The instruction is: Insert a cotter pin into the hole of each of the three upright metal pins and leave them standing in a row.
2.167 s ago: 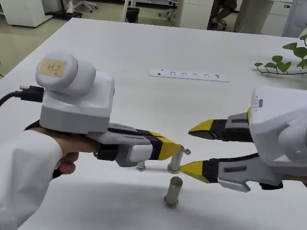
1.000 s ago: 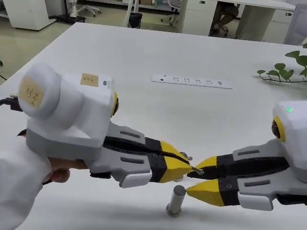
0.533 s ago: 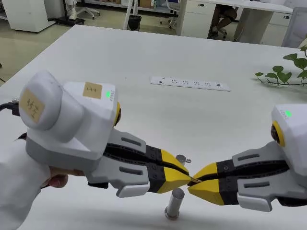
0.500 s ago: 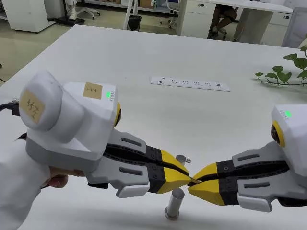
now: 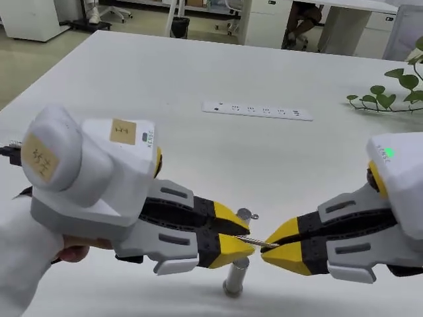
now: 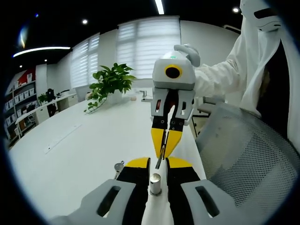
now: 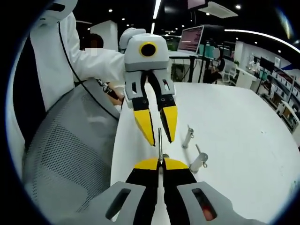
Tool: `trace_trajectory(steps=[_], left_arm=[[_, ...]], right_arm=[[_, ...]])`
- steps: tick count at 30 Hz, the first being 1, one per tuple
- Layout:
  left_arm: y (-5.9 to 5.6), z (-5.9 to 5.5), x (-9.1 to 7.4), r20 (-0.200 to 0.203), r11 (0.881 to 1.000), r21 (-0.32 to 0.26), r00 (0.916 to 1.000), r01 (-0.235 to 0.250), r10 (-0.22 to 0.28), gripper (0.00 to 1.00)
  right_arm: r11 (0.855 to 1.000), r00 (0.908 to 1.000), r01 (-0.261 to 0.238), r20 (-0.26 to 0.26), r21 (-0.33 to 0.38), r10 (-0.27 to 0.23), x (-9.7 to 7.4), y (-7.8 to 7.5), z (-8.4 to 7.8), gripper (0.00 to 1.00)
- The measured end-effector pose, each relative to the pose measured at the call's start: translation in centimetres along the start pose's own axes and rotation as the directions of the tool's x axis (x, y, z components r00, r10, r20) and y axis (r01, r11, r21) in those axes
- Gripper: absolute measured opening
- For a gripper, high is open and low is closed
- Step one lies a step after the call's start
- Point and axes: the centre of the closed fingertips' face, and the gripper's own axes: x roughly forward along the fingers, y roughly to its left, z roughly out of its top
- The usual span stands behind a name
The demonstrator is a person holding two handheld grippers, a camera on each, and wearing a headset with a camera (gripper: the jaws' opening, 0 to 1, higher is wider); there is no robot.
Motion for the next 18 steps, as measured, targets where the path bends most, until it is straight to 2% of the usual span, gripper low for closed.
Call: trace_trajectory(steps=[3, 4, 9, 12, 18], left_arm=[[0.1, -0.1, 0.1, 0.003, 1.000, -0.004, 1.0000, -0.006, 0.006, 0.32], [0.1, -0.4, 0.2, -0.006, 1.000, -0.005, 1.0000, -0.003, 0.003, 0.33], [0.5, -1.6, 0.6, -0.040, 1.000, 0.003, 0.9989, -0.026, 0.026, 0.38], [0.4, -2.6, 1.0, -0.068, 1.000, 0.004, 0.9976, -0.014, 0.014, 0.38], [0.2, -3.8, 1.6, -0.094, 1.000, -0.011, 0.9956, 0.004, -0.005, 0.36]], right_arm=[[1.000, 0.9998, 0.007, -0.021, 0.005, -0.007, -0.1, -0.1, -0.8, 0.00], [1.000, 0.9995, 0.012, -0.029, 0.009, -0.011, -0.1, -0.1, -1.2, 0.00], [1.000, 0.9940, 0.027, -0.106, 0.013, -0.026, -0.1, -0.4, -3.5, 0.00], [0.999, 0.9906, 0.027, -0.134, 0.019, -0.025, 0.0, -0.2, -4.5, 0.00], [0.999, 0.9849, 0.032, -0.171, 0.029, -0.027, 0.2, 0.1, -5.7, 0.00]])
